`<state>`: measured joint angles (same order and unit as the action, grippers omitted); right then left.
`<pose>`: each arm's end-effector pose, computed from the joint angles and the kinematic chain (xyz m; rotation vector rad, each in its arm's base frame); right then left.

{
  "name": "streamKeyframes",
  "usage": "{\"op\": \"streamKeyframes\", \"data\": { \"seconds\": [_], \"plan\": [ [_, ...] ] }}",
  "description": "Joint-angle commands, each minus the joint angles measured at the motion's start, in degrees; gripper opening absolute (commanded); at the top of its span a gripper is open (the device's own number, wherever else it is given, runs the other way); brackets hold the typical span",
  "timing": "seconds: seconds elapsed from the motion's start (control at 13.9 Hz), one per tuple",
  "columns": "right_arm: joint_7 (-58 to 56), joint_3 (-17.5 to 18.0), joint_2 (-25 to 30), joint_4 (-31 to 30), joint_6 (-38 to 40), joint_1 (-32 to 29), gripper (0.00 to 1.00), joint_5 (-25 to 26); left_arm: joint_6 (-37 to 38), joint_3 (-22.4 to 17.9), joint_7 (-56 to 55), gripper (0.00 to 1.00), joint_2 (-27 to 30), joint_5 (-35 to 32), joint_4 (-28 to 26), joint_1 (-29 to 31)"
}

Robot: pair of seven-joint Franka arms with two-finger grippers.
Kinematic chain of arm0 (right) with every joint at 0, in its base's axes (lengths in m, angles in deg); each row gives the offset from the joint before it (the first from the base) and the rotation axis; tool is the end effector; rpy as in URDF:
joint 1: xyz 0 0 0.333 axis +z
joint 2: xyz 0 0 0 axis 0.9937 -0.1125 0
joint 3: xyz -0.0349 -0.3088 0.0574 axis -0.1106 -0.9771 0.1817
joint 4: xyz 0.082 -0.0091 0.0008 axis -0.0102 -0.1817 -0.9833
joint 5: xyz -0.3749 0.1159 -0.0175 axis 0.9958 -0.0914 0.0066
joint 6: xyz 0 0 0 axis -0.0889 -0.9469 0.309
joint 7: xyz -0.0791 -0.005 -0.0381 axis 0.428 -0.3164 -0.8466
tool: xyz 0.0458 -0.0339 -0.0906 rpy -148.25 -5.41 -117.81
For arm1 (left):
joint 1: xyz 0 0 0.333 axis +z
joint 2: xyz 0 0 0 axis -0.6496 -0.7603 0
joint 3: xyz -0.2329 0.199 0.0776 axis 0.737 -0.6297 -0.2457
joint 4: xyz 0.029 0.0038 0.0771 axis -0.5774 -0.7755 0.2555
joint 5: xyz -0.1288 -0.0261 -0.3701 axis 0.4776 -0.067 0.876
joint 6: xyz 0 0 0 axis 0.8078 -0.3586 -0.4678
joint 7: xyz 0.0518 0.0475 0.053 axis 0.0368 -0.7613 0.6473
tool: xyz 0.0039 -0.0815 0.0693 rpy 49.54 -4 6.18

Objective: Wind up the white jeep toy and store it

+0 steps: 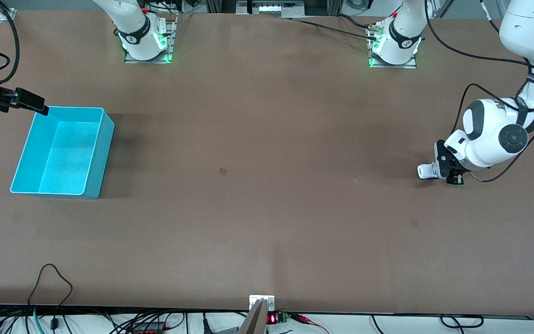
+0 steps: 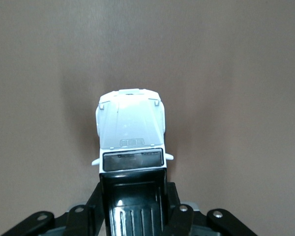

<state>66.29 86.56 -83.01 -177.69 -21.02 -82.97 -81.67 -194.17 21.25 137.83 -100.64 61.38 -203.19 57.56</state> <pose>0.5603 -0.0232 0.5923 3.1160 -0.1055 -0.2177 0.5485 0.1051 0.1887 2.2365 -2.1700 -0.1486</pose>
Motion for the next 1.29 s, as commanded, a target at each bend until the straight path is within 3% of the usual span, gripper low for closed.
{"op": "streamKeyframes", "data": {
  "seconds": [0.0, 0.93, 1.22],
  "plan": [
    [0.19, -0.31, -0.04, 0.4, 0.81, 0.3, 1.0, -0.02, -0.67, 0.0, 0.2, 0.0, -2.46, -1.87, -0.87, 1.75],
    [0.37, -0.31, -0.04, 0.4, 0.64, 0.39, 1.0, -0.02, -1.03, 0.0, 8.9, 0.0, -4.49, -1.87, 1.42, 5.8],
    [0.19, -0.31, -0.04, 0.32, 0.81, 0.13, 1.0, -0.02, -4.01, 0.0, 8.9, 0.0, -5.19, -4.95, 1.42, 7.38]
  ]
}}
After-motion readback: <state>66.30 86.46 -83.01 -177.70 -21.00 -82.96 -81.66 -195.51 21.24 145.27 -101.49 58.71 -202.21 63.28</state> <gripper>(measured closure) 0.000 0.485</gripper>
